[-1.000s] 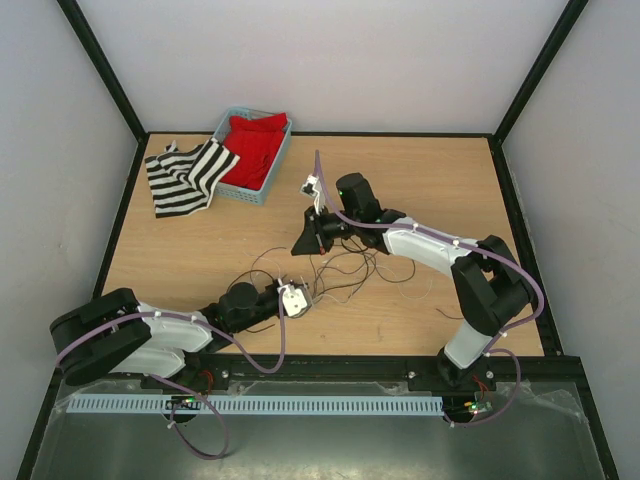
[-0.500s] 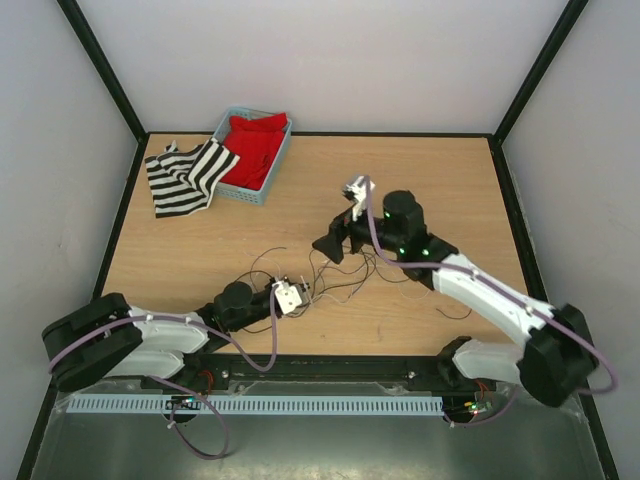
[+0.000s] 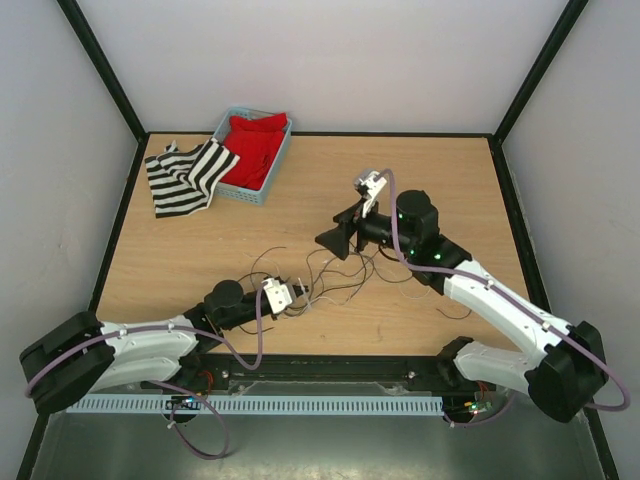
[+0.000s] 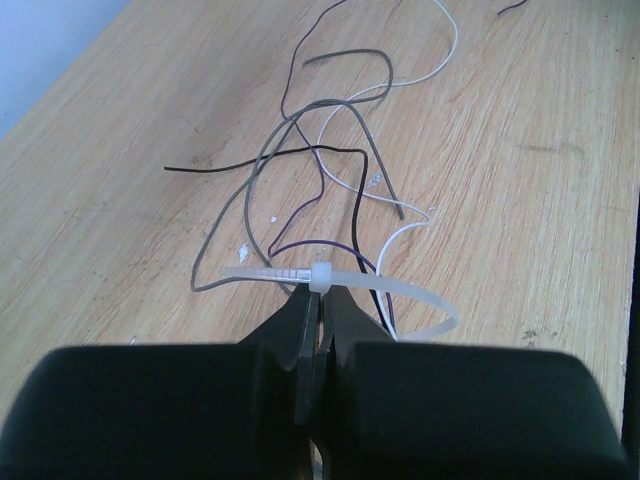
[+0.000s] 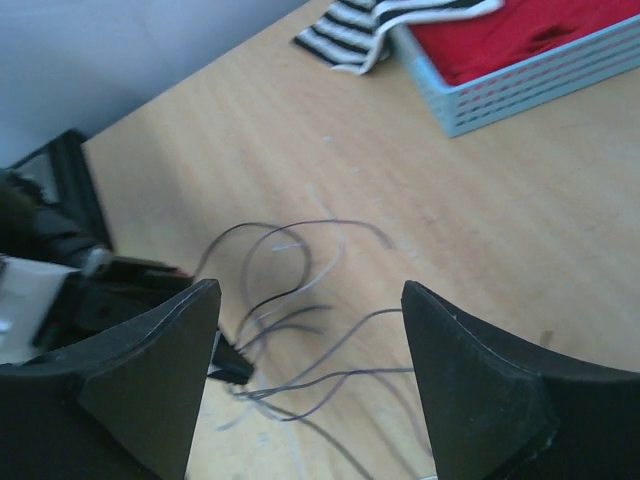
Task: Zip-tie the wires
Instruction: Tie the cable at the center of the board.
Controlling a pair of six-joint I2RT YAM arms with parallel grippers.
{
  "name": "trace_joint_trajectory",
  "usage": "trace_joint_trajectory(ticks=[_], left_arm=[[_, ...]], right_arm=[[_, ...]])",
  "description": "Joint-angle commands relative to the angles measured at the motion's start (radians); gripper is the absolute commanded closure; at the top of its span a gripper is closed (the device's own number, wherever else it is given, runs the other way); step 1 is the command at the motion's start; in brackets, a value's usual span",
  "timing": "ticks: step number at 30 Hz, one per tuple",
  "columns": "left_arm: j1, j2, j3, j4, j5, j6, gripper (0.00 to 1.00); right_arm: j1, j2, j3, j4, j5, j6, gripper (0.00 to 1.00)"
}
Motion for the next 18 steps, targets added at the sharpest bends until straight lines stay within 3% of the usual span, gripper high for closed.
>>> trace_joint_trajectory(ticks=[1,8,18], left_arm=[[0.015,-0.049,-0.012,-0.049,0.041,-0.014,1.00],[0.030,-0.079,-0.020,-0.061,0.072,-0.016,1.00],[0.035,-0.077,-0.013,-0.061,0.085,-0.016,1.00]], right_arm=[[-0.004,0.050,0.064,-0.140,-0.223,0.169,0.19],[0.006,0.097,-0.004,-0.069,-0.334,0.367,0.25],[0.096,0.233,-0.003,-0.021,-0.337,0.393,0.35]])
